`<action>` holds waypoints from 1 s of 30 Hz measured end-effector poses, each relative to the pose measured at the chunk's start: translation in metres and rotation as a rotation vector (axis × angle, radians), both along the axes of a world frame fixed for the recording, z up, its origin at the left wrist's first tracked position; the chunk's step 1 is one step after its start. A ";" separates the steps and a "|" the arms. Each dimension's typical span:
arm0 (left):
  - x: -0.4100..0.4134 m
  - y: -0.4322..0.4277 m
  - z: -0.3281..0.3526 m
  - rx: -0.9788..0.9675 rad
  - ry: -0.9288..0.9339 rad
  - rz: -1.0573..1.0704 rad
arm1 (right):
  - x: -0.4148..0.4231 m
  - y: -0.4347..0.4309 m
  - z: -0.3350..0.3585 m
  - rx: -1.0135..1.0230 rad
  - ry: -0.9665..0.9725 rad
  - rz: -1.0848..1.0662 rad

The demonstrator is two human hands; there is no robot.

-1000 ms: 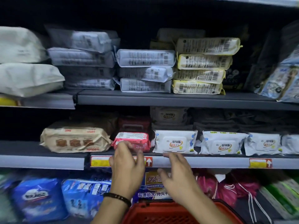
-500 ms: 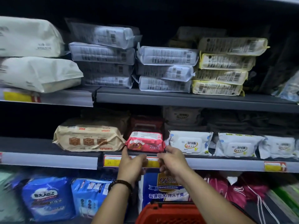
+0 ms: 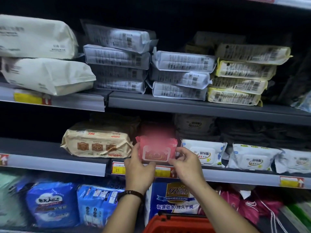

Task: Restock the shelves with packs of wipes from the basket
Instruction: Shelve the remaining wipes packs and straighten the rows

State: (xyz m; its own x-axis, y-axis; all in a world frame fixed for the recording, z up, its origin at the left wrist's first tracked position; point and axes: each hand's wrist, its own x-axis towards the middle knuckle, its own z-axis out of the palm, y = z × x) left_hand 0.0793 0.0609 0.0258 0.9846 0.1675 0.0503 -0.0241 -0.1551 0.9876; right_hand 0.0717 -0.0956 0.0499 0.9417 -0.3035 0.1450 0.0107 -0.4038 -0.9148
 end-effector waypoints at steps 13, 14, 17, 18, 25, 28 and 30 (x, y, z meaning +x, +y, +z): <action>-0.026 -0.014 0.033 -0.926 0.081 -0.059 | -0.032 0.017 0.015 0.022 -0.370 0.250; -0.029 -0.017 0.034 -0.953 0.127 -0.090 | -0.036 0.021 0.019 0.029 -0.408 0.302; -0.036 -0.024 0.034 -1.051 0.257 -0.183 | -0.037 0.027 0.019 0.072 -0.449 0.186; -0.036 -0.025 0.034 -1.062 0.278 -0.199 | -0.036 0.027 0.018 0.114 -0.420 0.115; -0.029 -0.015 0.029 -0.500 0.266 -0.155 | -0.022 0.009 0.016 0.140 -0.329 0.152; -0.020 -0.001 0.024 -0.163 -0.149 0.113 | -0.012 -0.004 0.024 -0.134 -0.338 0.100; -0.014 0.004 0.025 -0.101 -0.297 0.106 | -0.007 -0.005 0.031 -0.283 -0.324 0.114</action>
State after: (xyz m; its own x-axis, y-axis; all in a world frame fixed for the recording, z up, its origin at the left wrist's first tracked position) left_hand 0.0655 0.0647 0.0511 0.9063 0.2871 0.3102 -0.3021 -0.0736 0.9504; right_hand 0.0652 -0.1008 0.0813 0.8591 -0.1064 0.5006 0.3374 -0.6178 -0.7103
